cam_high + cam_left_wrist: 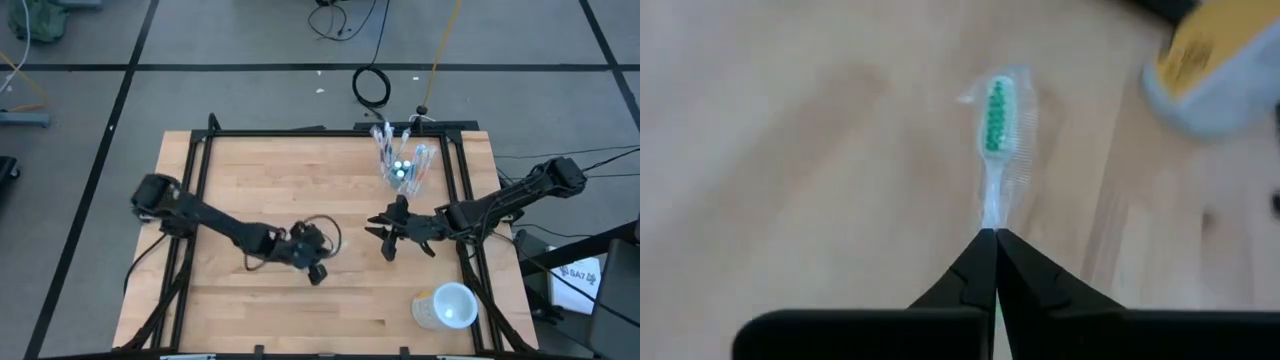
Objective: Pick & Place toothbrushing station
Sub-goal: Put the green toothbrush into the transparent organizer
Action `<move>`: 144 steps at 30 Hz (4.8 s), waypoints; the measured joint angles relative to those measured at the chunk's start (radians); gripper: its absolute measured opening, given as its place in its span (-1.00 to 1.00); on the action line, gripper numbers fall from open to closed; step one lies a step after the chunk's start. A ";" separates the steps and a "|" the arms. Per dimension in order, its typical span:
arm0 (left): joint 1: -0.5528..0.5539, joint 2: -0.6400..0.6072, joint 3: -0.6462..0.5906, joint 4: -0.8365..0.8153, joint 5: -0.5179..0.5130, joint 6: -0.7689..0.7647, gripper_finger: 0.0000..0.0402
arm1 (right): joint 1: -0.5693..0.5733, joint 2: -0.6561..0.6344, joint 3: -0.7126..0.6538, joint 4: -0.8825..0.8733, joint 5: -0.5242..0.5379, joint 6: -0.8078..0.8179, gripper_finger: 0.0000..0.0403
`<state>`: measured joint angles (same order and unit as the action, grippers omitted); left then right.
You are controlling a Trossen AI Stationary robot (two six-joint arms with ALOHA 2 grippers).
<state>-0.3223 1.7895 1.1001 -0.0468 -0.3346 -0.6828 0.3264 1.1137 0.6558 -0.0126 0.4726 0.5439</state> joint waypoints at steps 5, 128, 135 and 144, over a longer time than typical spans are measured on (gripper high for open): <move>-0.001 -0.161 0.001 0.002 -0.137 0.115 -0.98 | 0.000 0.000 0.000 0.069 -0.002 -0.138 -0.42; -0.013 -0.157 0.003 0.275 -0.154 0.456 -0.07 | 0.042 -0.423 -0.129 0.173 0.851 -0.480 -0.93; 0.002 -0.157 0.003 0.275 -0.154 0.452 -0.07 | -0.018 -0.520 -0.207 0.173 0.993 -0.438 -0.96; 0.032 -0.157 0.003 0.275 -0.154 0.381 -0.07 | -0.134 -0.582 -0.321 0.222 0.943 -0.374 -0.95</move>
<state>-0.2902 1.6325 1.1030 0.2279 -0.4889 -0.3016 0.1922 0.5314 0.3353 0.2093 1.4153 0.1698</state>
